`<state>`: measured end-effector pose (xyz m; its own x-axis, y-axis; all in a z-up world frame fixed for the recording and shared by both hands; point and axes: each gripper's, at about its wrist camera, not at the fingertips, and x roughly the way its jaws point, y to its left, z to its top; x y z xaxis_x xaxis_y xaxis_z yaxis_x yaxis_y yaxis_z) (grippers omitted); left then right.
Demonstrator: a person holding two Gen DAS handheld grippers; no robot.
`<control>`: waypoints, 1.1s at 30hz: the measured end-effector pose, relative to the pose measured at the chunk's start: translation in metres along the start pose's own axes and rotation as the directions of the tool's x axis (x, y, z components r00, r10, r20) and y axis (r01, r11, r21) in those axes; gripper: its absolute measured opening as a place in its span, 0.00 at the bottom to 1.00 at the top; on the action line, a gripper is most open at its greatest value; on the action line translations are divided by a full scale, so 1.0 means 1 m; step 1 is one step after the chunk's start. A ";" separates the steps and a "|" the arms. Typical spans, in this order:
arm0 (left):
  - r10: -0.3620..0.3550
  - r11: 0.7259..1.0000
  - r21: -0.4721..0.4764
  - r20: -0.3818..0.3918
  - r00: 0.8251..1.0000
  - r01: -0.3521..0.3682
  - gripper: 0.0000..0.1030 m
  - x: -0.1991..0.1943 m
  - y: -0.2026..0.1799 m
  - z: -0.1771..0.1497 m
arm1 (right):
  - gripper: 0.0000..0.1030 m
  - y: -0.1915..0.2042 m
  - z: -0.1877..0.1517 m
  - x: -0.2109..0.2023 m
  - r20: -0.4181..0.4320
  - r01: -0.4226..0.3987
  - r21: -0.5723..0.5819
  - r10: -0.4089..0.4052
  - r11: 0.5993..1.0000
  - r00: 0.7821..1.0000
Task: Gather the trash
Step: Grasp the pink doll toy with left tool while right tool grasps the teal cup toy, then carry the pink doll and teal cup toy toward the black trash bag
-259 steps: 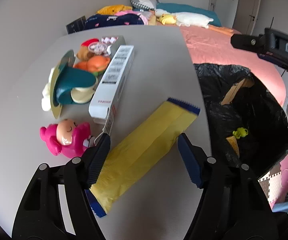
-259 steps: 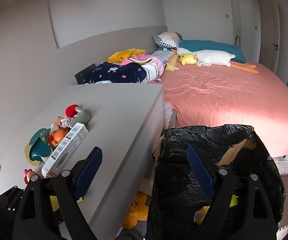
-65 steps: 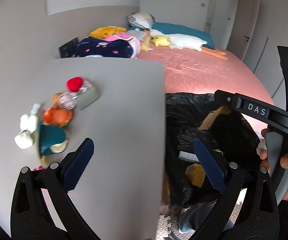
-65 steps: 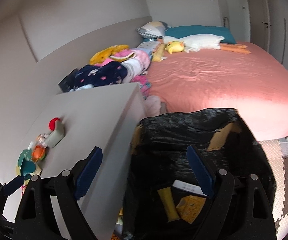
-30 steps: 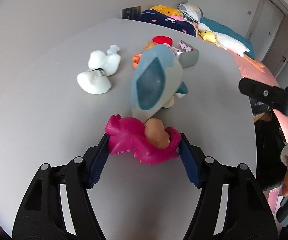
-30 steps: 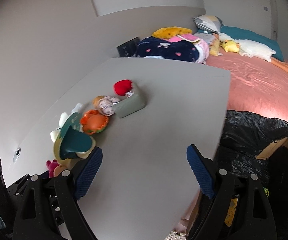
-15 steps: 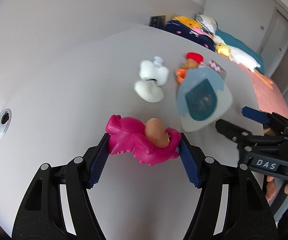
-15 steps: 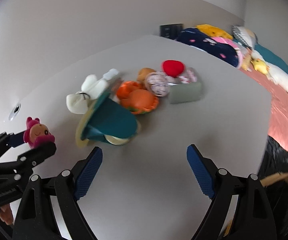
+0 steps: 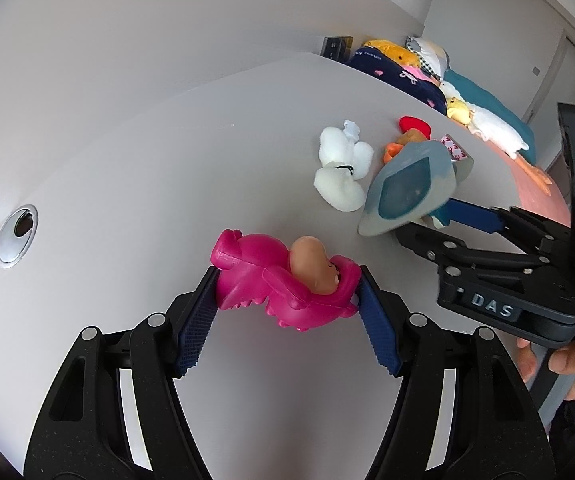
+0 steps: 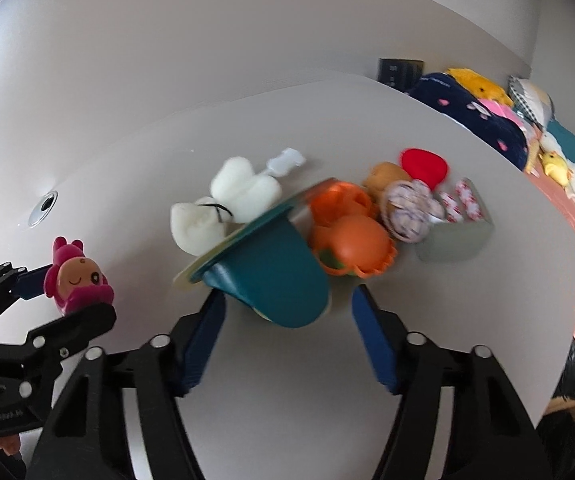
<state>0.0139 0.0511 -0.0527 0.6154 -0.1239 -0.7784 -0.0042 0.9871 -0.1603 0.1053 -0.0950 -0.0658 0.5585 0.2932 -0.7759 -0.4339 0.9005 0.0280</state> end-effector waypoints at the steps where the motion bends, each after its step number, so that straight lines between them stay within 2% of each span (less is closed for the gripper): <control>1: -0.001 1.000 0.000 0.000 1.000 0.001 0.64 0.000 0.000 0.000 | 0.61 0.002 0.002 0.002 0.002 -0.003 -0.009 0.003 1.000 1.000; 2: -0.001 1.000 -0.002 0.000 1.000 0.001 0.64 0.000 0.001 0.000 | 0.60 0.004 0.004 0.005 0.004 -0.004 -0.016 0.004 1.000 1.000; 4: -0.001 1.000 -0.003 0.000 1.000 0.001 0.64 0.000 0.002 0.000 | 0.52 0.007 0.008 0.009 0.009 -0.019 -0.028 0.019 0.999 1.000; 5: -0.001 1.000 -0.003 -0.001 1.000 0.001 0.64 0.000 0.002 0.000 | 0.39 0.008 0.010 0.011 0.012 -0.023 -0.032 0.023 0.999 1.000; 8: -0.005 1.000 0.003 0.000 1.000 0.005 0.64 0.000 0.002 0.000 | 0.35 0.009 0.011 0.011 0.027 -0.072 -0.024 0.073 0.997 0.997; 22: -0.024 0.999 0.044 0.043 0.999 0.022 0.64 -0.018 -0.014 0.003 | 0.35 -0.020 0.001 -0.035 0.158 -0.134 0.077 0.121 0.988 0.980; 33: -0.058 0.995 0.082 0.101 0.993 0.050 0.64 -0.032 -0.058 0.018 | 0.35 -0.058 -0.006 -0.083 0.243 -0.119 0.141 0.082 0.983 0.967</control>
<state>0.0087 0.0002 -0.0075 0.6913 -0.1702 -0.7023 0.0914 0.9846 -0.1487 0.0792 -0.1735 -0.0067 0.6760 0.4354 -0.5945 -0.3932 0.8954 0.2087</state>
